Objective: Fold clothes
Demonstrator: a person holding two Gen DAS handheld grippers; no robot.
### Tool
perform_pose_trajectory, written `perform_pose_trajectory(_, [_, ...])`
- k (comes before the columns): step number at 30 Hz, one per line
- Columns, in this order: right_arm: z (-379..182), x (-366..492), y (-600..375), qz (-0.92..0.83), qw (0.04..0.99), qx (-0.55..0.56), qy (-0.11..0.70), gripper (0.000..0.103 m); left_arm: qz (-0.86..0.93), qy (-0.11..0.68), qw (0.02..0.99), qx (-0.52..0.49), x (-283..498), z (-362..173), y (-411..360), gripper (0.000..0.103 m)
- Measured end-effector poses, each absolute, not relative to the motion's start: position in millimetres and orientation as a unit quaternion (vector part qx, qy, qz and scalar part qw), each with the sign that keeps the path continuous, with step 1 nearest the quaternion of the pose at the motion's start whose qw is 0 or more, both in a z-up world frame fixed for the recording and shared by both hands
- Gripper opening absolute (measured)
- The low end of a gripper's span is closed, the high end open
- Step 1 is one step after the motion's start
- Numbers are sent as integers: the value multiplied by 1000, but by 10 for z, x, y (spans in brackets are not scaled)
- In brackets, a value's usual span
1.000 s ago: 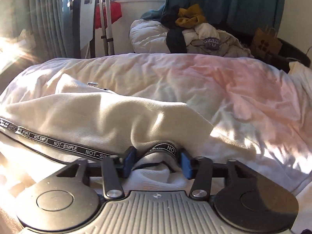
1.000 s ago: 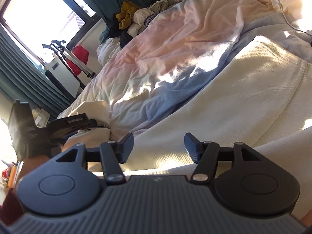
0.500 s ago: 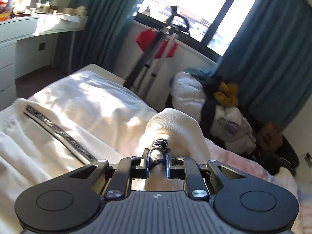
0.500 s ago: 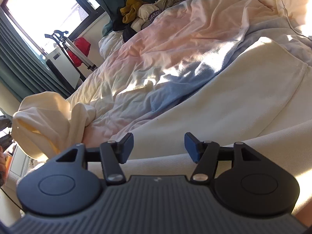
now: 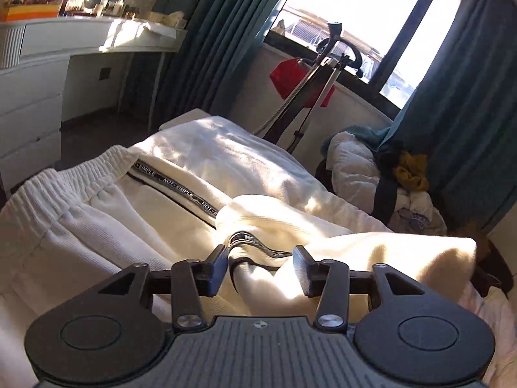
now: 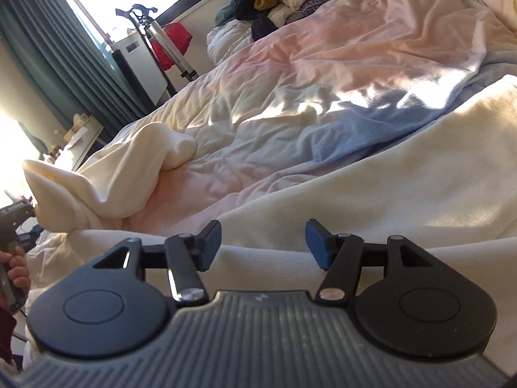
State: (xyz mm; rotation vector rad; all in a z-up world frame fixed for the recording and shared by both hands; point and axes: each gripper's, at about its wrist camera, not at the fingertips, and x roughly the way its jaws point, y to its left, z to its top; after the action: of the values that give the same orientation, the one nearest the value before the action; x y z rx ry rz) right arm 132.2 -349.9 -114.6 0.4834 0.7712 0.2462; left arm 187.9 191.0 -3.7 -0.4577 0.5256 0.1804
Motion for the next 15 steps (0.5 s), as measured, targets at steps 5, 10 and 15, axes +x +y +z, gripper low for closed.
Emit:
perform_pose_trajectory(5, [-1113, 1346, -3387, 144, 882, 240, 379, 61, 82, 229, 952, -185, 1351, 205, 1541, 69])
perform_pose_trajectory(10, [-1007, 1595, -3236, 191, 842, 298, 407, 61, 53, 224, 949, -213, 1051, 222, 1188, 73])
perform_pose_trajectory(15, [-991, 2221, -2871, 202, 796, 381, 424, 61, 1, 241, 952, -189, 1134, -126, 972, 74])
